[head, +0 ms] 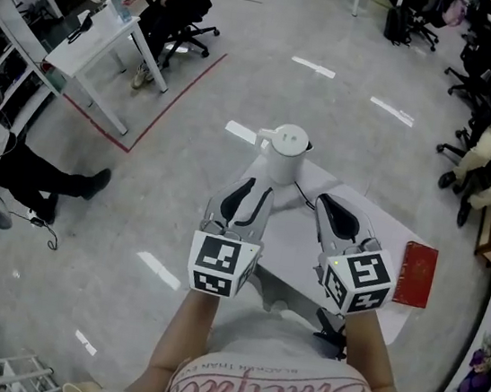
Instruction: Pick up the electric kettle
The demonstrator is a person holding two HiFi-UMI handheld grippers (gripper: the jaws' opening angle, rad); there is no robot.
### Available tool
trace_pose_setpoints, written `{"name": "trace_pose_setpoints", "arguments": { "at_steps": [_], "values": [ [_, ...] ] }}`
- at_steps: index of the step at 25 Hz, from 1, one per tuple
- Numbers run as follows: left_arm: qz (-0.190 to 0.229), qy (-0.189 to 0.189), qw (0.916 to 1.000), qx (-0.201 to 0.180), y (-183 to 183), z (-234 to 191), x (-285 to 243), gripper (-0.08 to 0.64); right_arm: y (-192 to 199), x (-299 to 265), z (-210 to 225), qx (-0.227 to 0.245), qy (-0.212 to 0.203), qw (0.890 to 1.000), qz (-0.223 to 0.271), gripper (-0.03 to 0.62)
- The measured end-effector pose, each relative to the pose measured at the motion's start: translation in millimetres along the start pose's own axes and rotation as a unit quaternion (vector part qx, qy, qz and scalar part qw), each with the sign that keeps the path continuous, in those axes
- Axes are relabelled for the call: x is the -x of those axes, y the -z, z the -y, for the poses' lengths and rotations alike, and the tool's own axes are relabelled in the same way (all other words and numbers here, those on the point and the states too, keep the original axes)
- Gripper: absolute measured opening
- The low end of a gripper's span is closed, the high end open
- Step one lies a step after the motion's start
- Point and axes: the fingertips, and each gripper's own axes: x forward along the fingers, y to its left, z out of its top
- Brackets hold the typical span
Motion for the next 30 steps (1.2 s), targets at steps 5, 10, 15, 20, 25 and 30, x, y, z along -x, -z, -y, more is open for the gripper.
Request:
{"name": "trace_pose_setpoints", "arguments": {
  "at_steps": [5, 10, 15, 20, 25, 30],
  "values": [
    [-0.012, 0.025, 0.9996, -0.01, 9, -43, -36, 0.164, -7, -44, 5, -0.004, 0.025, 1.0, -0.003, 0.026],
    [-0.018, 0.045, 0.9987, -0.013, 12, -82, -67, 0.166, -7, -81, 19, -0.005, 0.058, 0.998, -0.026, 0.026],
    [-0.02, 0.06, 0.9978, -0.02, 12, -107, -90, 0.166, -8, -115, 33, -0.018, 0.066, 0.997, -0.041, 0.025],
    [-0.031, 0.052, 0.9981, -0.012, 29, -122, -105, 0.166, 8, -141, 39, -0.014, 0.06, 0.996, -0.062, 0.023],
    [-0.025, 0.014, 0.9996, 0.008, 59, -127, -120, 0.166, 28, -160, 51, -0.023, 0.049, 0.997, -0.06, 0.021],
    [-0.021, 0.01, 0.9994, 0.024, 88, -115, -139, 0.166, 62, -168, 65, -0.024, 0.045, 0.996, -0.076, 0.02]
  ]
}}
